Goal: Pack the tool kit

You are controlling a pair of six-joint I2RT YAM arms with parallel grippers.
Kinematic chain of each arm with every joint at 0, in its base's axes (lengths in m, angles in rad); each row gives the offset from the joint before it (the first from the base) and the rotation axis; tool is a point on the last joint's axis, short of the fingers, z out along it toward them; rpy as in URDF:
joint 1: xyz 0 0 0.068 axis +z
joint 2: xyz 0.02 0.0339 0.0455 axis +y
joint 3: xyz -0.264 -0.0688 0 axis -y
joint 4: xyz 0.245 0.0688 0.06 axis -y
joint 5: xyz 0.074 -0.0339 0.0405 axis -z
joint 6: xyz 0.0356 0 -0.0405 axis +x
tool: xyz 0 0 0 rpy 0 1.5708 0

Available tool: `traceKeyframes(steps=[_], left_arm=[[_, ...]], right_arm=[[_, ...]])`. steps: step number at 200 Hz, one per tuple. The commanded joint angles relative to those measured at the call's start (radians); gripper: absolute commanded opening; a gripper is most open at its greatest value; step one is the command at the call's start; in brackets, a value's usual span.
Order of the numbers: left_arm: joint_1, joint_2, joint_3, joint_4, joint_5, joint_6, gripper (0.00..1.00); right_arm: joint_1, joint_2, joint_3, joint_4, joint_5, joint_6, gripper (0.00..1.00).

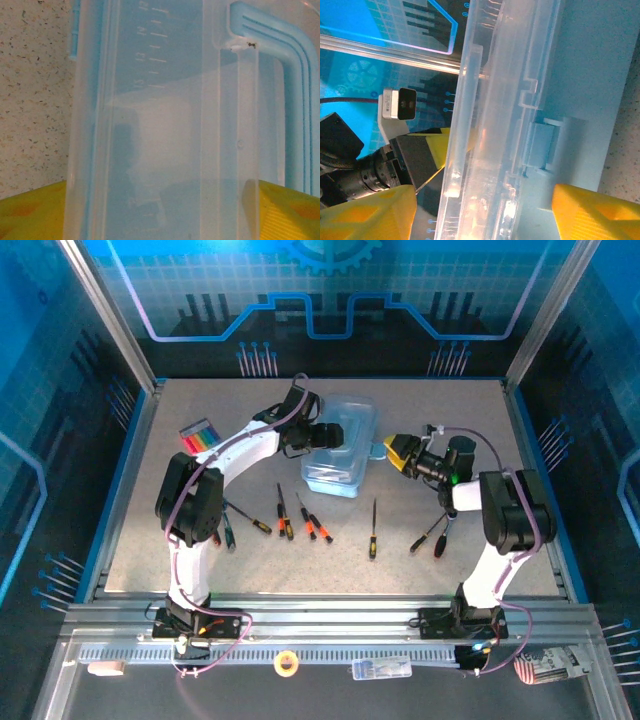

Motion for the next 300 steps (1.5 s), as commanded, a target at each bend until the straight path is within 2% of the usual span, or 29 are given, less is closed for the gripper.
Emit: traceKeyframes(steps=[1,31,58,128,188,250,300], left_arm=[[0.005,0.067,-0.036,-0.204,-0.05,-0.017,0.78],[-0.001,0.043,-0.031,-0.185,0.022,-0.043,0.78],[-0.01,0.041,-0.002,-0.186,0.051,-0.061,0.78],[-0.016,0.005,0.027,-0.122,0.095,-0.139,0.75],[-0.009,-0.038,-0.017,0.07,0.103,-0.248,0.74],[-0.008,-0.053,-0.101,0.285,0.146,-0.35,0.73],[-0.007,-0.086,-0.175,0.387,0.163,-0.377,0.74]], right_arm=[[-0.011,-0.081,0.006,-0.252,0.069,-0.172,0.73],[-0.005,-0.188,0.015,-0.46,0.172,-0.299,0.74],[0.005,-0.219,0.032,-0.533,0.179,-0.347,0.76],[0.016,-0.213,0.054,-0.55,0.164,-0.361,0.76],[0.06,-0.205,0.167,-0.593,0.145,-0.365,0.78],[0.08,-0.173,0.249,-0.63,0.181,-0.378,0.78],[0.131,-0.129,0.272,-0.609,0.148,-0.365,0.73]])
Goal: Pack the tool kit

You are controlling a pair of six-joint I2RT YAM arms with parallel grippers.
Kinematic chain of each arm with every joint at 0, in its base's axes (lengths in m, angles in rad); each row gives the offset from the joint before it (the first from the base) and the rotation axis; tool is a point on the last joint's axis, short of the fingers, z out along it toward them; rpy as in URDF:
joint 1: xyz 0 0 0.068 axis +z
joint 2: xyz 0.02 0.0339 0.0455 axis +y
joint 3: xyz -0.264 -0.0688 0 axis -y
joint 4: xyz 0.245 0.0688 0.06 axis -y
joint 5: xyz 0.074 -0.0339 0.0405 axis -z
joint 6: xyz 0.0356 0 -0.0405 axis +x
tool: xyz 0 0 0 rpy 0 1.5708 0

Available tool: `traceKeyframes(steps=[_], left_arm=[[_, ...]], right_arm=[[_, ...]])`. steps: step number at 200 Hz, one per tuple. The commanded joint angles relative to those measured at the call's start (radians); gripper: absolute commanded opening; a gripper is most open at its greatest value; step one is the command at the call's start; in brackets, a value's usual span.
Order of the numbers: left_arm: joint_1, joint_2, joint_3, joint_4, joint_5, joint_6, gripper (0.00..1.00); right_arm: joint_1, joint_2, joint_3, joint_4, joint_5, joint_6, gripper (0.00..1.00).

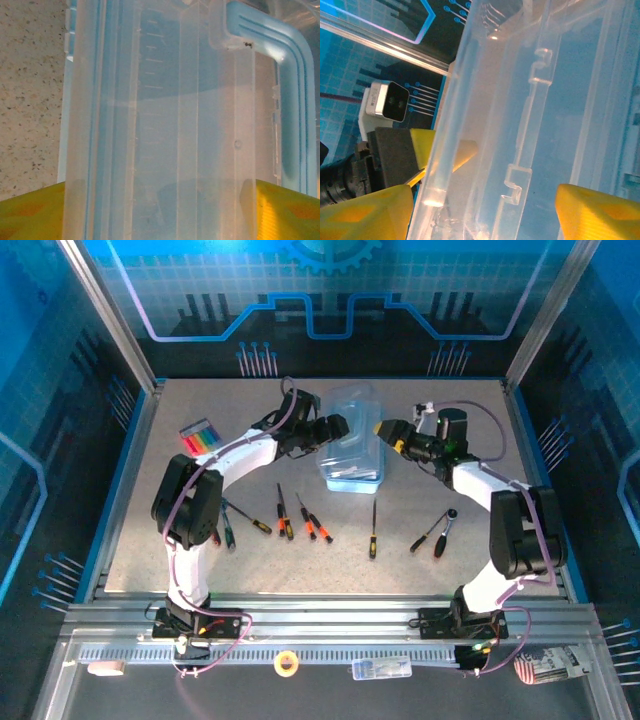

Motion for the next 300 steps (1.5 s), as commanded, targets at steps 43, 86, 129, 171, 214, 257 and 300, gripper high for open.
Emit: traceKeyframes(steps=[43,86,129,171,214,257,300], left_arm=[[0.007,-0.049,-0.099,0.185,0.092,-0.059,0.74],[0.013,-0.061,-0.125,0.255,0.124,-0.079,0.76],[0.015,-0.092,-0.154,0.296,0.134,-0.079,0.77],[0.025,-0.096,-0.188,0.343,0.154,-0.102,0.76],[0.028,-0.101,-0.195,0.363,0.163,-0.108,0.76],[0.031,-0.118,-0.19,0.361,0.174,-0.108,0.76],[0.032,-0.116,-0.199,0.369,0.183,-0.114,0.75]], right_arm=[[0.071,0.018,0.044,0.03,-0.039,0.012,0.64],[0.079,0.036,0.053,0.058,-0.053,0.047,0.53],[0.081,0.059,0.06,0.081,-0.056,0.074,0.53],[0.083,0.105,0.058,0.143,-0.091,0.097,0.55],[0.082,0.127,0.063,0.147,-0.11,0.097,0.53],[0.061,0.123,0.032,0.152,-0.105,0.084,0.59],[0.045,0.126,-0.012,0.237,-0.134,0.121,0.6]])
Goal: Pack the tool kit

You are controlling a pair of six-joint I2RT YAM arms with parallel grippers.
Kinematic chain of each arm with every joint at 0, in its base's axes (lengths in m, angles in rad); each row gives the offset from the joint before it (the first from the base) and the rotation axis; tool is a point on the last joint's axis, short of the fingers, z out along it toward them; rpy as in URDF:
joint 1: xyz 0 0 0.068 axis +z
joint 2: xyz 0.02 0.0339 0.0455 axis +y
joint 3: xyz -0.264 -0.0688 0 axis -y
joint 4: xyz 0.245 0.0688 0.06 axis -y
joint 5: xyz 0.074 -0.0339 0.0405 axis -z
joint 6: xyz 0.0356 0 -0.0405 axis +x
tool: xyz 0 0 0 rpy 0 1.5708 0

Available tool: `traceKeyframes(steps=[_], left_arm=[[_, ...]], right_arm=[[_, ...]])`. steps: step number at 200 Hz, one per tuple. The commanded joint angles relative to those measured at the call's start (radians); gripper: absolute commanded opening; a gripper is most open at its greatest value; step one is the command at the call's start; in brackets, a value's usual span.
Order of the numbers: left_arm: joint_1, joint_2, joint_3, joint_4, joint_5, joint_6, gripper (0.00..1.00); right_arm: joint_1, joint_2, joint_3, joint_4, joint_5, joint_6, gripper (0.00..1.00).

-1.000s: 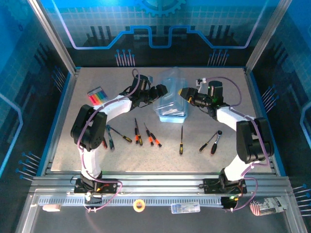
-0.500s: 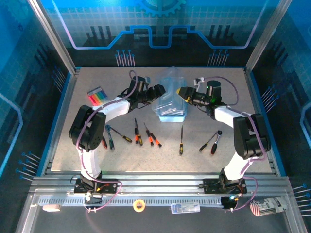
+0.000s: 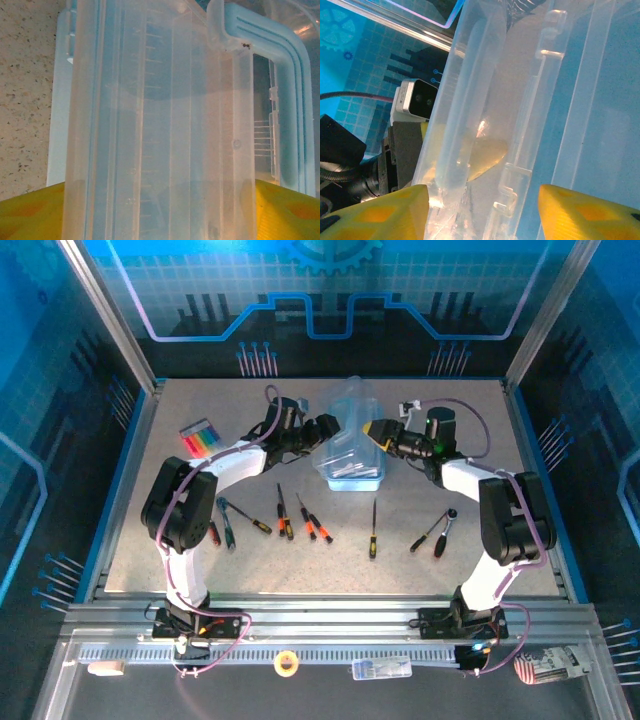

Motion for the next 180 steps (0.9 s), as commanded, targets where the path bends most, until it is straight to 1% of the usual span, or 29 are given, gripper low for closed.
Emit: traceKeyframes(steps=[1,35,58,80,109,130,148,160,163,180], left_arm=[[-0.016,-0.06,-0.01,0.097,0.089,0.012,0.75],[-0.017,-0.058,-0.008,0.106,0.089,0.001,0.75],[-0.017,-0.056,0.002,0.097,0.089,0.001,0.75],[-0.017,-0.055,0.001,0.11,0.09,-0.005,0.75],[-0.018,-0.053,-0.003,0.113,0.091,-0.01,0.76],[-0.018,-0.056,-0.001,0.107,0.091,-0.006,0.77],[-0.018,-0.061,0.001,0.098,0.09,-0.001,0.76],[-0.018,-0.064,0.002,0.095,0.091,0.001,0.77],[-0.018,-0.064,0.001,0.096,0.092,0.002,0.77],[-0.018,-0.061,0.004,0.096,0.1,0.004,0.79]], right_arm=[[0.005,0.026,-0.029,0.044,-0.037,0.021,0.6],[0.019,0.025,-0.036,0.066,-0.069,0.036,0.6],[0.019,0.02,-0.038,0.024,-0.051,0.011,0.62],[0.019,0.045,-0.037,0.033,-0.049,0.018,0.63],[0.021,0.099,-0.035,0.169,-0.085,0.118,0.62],[0.026,0.121,-0.019,0.206,-0.106,0.151,0.61],[0.021,0.122,-0.029,0.246,-0.118,0.17,0.62],[0.013,0.132,-0.037,0.327,-0.131,0.219,0.63],[0.012,0.134,-0.062,0.351,-0.137,0.236,0.63],[0.0,0.159,-0.089,0.497,-0.158,0.332,0.62]])
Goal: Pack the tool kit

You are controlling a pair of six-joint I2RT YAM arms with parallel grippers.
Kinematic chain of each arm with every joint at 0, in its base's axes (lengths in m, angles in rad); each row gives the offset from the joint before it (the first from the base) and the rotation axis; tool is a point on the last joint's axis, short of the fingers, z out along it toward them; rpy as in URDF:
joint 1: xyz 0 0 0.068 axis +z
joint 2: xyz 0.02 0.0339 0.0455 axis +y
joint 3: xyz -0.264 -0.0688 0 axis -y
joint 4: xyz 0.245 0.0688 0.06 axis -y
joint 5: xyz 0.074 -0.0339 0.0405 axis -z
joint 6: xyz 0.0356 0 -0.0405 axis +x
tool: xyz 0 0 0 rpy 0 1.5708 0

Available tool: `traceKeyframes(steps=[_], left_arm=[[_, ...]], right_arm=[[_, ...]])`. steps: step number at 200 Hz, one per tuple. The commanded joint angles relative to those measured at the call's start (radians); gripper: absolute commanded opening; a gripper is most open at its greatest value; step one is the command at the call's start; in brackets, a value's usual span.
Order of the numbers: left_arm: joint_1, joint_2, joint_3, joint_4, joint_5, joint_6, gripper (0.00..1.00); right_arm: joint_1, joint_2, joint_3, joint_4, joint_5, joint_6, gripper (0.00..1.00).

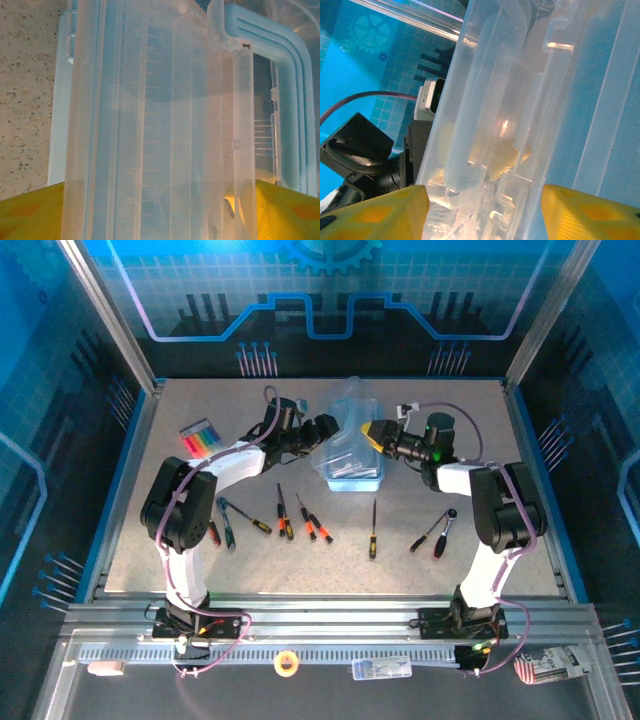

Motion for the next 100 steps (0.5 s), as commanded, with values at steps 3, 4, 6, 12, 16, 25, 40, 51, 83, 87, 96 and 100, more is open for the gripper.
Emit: traceKeyframes(steps=[3,4,6,12,16,25,40,51,83,87,96,100], left_arm=[[-0.024,-0.058,0.017,0.081,0.087,0.012,0.8],[-0.024,-0.058,0.018,0.079,0.088,0.012,0.8],[-0.024,-0.057,0.019,0.078,0.088,0.013,0.8],[-0.025,-0.057,0.021,0.075,0.09,0.016,0.81],[-0.025,-0.057,0.022,0.071,0.089,0.018,0.82],[-0.024,-0.057,0.024,0.066,0.087,0.021,0.84],[-0.022,-0.059,0.03,0.053,0.088,0.031,0.87],[-0.019,-0.062,0.038,0.031,0.087,0.044,0.91],[-0.003,-0.077,0.052,-0.03,0.077,0.083,0.99],[-0.002,-0.078,0.054,-0.039,0.076,0.086,0.99],[0.003,-0.083,0.054,-0.057,0.073,0.098,0.99],[0.004,-0.087,0.053,-0.064,0.071,0.104,0.99]], right_arm=[[0.002,0.058,-0.052,0.201,-0.064,0.145,0.62],[0.001,0.059,-0.053,0.206,-0.065,0.15,0.62],[0.001,0.062,-0.054,0.215,-0.067,0.156,0.61],[0.0,0.069,-0.057,0.241,-0.07,0.172,0.6],[-0.001,0.071,-0.059,0.249,-0.07,0.177,0.6],[0.0,0.072,-0.062,0.246,-0.07,0.174,0.59],[-0.004,0.064,-0.064,0.229,-0.069,0.162,0.57],[-0.006,0.059,-0.063,0.239,-0.07,0.167,0.55],[-0.015,0.057,-0.054,0.246,-0.073,0.182,0.45],[-0.015,0.056,-0.053,0.245,-0.074,0.183,0.43],[-0.018,0.057,-0.048,0.245,-0.071,0.184,0.4],[-0.018,0.059,-0.045,0.245,-0.071,0.187,0.39]])
